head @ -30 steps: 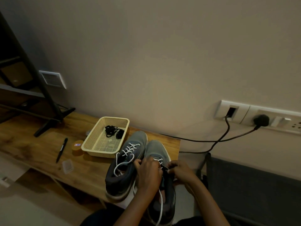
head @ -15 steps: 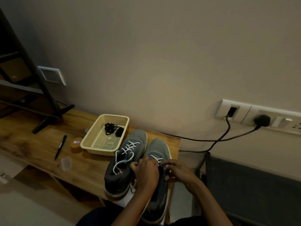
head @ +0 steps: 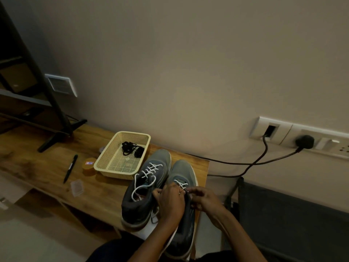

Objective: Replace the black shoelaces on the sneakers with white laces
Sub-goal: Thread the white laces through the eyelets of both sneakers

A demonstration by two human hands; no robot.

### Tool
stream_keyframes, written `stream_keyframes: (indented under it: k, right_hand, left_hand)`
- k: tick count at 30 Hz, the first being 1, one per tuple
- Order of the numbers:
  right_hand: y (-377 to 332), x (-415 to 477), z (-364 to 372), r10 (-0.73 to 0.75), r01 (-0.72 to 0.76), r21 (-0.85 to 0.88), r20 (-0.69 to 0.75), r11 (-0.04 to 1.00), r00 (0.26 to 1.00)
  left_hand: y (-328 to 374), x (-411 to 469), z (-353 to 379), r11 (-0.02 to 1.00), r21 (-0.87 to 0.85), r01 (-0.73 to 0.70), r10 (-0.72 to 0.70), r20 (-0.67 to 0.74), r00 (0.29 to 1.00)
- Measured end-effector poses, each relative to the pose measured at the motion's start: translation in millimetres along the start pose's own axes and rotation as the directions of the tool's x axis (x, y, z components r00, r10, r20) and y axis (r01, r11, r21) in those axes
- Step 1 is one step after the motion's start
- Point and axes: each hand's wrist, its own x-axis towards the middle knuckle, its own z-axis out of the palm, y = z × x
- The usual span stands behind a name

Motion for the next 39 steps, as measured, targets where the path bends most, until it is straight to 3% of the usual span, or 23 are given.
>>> stream_keyframes:
  k: [6, 12, 18, 20, 22, 24, 26, 27, 31, 35, 37, 39]
  right_hand:
    - [0, 5, 4, -0.112, 0.089, -0.154, -0.146, 0.984, 0.983]
    - [2, 7, 8, -0.154, 0.109, -0.236, -0.183, 0.966, 0.971]
    - [-1, 10, -1, -0.021, 0.015, -0.024, -0.311, 1.0, 0.95]
    - [1, 11, 0, -0.065, 0.032, -0.093, -0.371, 0.995, 0.926]
    - [6, 14, 0, -0.287, 0.124, -0.434, -0.334, 0.892, 0.898]
    - [11, 14, 2, -0.478, 0.166, -0.751, -0.219, 0.639, 0.851]
    - [10, 13, 5, -0.569, 0.16, -0.868, -0.159, 0.469, 0.807]
    - [10, 13, 7, -0.582, 0.159, -0.883, -0.147, 0.442, 0.8]
    - [6, 8, 5, -0.641, 0.087, -0.9, -0.234, 0.428, 0.731]
    - [1, 3, -6, -0.51, -0.071, -0.79, -0.458, 0.608, 0.728]
    - [2, 3, -6, -0.512, -0.046, -0.798, -0.427, 0.6, 0.745]
    - [0, 3, 3, -0.569, 0.021, -0.874, -0.298, 0.486, 0.766]
  left_hand:
    - [-2, -1, -2, 0.999, 0.005, -0.042, 0.042, 0.042, 0.998]
    - [-5, -8, -10, 0.998, -0.025, -0.066, 0.066, 0.01, 0.998]
    - [-8, -9, -14, 0.996, -0.028, -0.087, 0.085, -0.078, 0.993]
    - [-9, -11, -16, 0.995, -0.032, -0.093, 0.089, -0.124, 0.988]
    - [-10, -14, -17, 0.992, -0.038, -0.121, 0.11, -0.228, 0.968]
    - [-12, -17, -16, 0.99, 0.009, -0.143, 0.14, -0.28, 0.95]
    - [-14, -20, -13, 0.986, 0.057, -0.156, 0.166, -0.259, 0.951]
    - [-13, -21, -11, 0.985, 0.069, -0.16, 0.172, -0.258, 0.951]
    - [-12, -22, -9, 0.982, 0.102, -0.161, 0.184, -0.279, 0.942]
    - [-12, -20, -8, 0.983, 0.102, -0.154, 0.178, -0.317, 0.932]
    - [-13, -19, -5, 0.982, 0.095, -0.164, 0.186, -0.332, 0.925]
    - [-13, -19, -3, 0.983, 0.083, -0.166, 0.185, -0.338, 0.923]
